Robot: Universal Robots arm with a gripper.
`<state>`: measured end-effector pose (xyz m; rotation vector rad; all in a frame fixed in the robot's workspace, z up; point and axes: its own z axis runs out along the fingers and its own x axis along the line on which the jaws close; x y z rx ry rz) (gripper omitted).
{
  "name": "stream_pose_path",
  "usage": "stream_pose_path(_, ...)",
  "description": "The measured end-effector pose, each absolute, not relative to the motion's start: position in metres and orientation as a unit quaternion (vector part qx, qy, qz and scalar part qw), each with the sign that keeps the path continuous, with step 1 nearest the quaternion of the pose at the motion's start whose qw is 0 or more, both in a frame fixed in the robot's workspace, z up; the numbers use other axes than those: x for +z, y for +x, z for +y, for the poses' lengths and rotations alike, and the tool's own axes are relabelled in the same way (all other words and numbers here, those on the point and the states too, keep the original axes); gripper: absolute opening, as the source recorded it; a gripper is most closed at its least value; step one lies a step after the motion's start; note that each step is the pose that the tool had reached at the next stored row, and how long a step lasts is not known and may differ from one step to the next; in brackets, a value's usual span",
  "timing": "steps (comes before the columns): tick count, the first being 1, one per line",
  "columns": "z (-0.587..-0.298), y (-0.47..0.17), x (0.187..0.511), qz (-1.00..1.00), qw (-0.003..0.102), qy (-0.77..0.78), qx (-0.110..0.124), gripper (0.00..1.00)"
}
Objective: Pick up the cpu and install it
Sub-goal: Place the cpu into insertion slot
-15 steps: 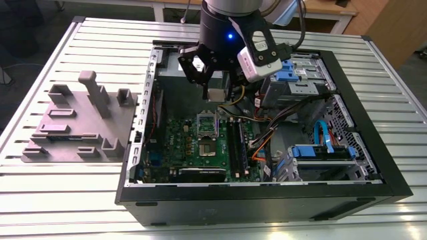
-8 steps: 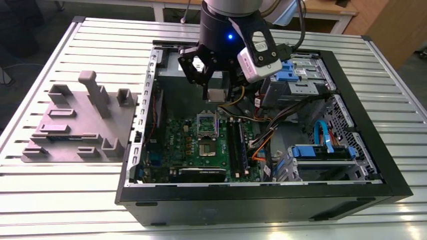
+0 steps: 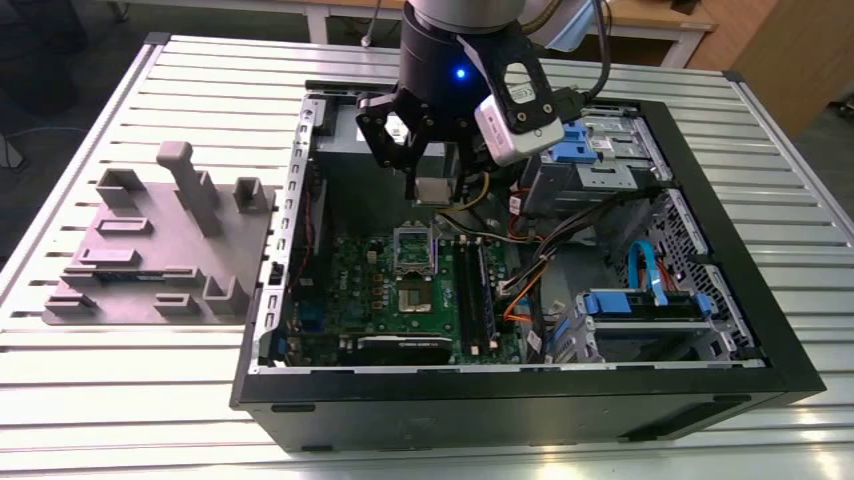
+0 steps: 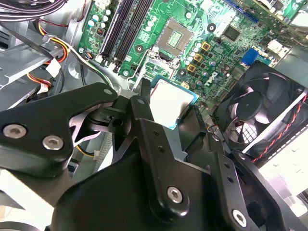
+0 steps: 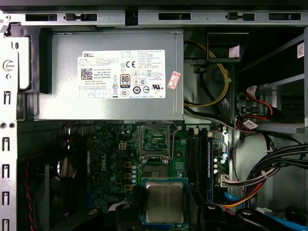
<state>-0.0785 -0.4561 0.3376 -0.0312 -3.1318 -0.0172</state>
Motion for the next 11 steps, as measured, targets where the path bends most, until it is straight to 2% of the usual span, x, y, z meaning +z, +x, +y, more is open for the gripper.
stream_pose_path(11,-0.458,-0.078,0.328,-1.0,0.005,-0.01,-0.005,0.47)
